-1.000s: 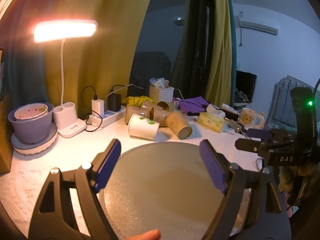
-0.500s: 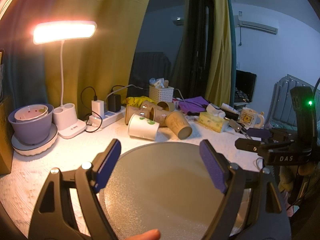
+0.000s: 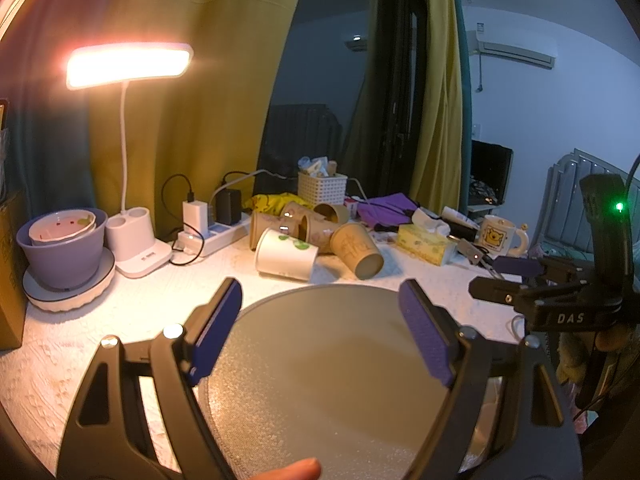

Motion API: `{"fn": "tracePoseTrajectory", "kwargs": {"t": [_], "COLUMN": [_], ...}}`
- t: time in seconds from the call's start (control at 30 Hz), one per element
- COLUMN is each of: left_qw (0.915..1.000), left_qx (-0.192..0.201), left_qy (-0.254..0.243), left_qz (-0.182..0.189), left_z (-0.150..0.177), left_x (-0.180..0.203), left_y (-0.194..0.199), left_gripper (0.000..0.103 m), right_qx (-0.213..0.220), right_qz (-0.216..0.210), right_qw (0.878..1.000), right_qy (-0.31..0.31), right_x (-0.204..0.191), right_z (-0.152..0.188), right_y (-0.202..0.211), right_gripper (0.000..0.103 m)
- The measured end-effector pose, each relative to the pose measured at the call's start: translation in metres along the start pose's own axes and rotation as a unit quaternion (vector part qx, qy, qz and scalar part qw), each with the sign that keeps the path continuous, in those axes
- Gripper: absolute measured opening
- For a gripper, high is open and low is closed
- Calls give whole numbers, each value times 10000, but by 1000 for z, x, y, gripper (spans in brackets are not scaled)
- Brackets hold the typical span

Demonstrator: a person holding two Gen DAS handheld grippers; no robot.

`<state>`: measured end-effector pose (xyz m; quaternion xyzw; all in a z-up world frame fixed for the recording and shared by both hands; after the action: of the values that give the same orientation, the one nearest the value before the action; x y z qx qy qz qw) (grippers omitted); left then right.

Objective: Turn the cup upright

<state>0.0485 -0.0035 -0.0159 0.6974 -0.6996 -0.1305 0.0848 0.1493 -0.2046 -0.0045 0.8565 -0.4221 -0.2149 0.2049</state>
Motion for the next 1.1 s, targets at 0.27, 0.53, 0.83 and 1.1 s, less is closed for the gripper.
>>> {"fn": "tracePoseTrajectory", "kwargs": {"t": [0.27, 0.53, 0.83, 1.1], "left_qw": [10000, 10000, 10000, 10000], "left_qx": [7, 9, 24, 18], "left_qy": [-4, -10, 83, 56], "left_qz": [3, -1, -12, 34], "left_z": [0, 0, -3, -11], "left_x": [0, 0, -2, 4], "left_y": [0, 0, 2, 5], "left_gripper": [82, 82, 82, 82], "right_qx": [8, 14, 16, 16], "right_qz": [3, 5, 6, 6], "right_qw": [10000, 10000, 10000, 10000], "right_qy": [-2, -2, 8, 5], "right_x": [1, 5, 4, 4], "right_z": [2, 1, 0, 0], "right_y": [3, 3, 3, 4], "right_gripper": [79, 79, 79, 79]}}
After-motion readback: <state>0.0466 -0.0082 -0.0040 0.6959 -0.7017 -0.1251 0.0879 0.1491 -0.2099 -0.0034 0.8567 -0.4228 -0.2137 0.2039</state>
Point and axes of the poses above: each gripper's, at about its wrist camera, not at the fingertips, and y roughly against the way its jaws point, x to its right, z to its underside, the point moved 5 cm from there along -y, roughly the way its jaws point, and after that the axes turned 12 degrees about -y, right-handed, at the moved point
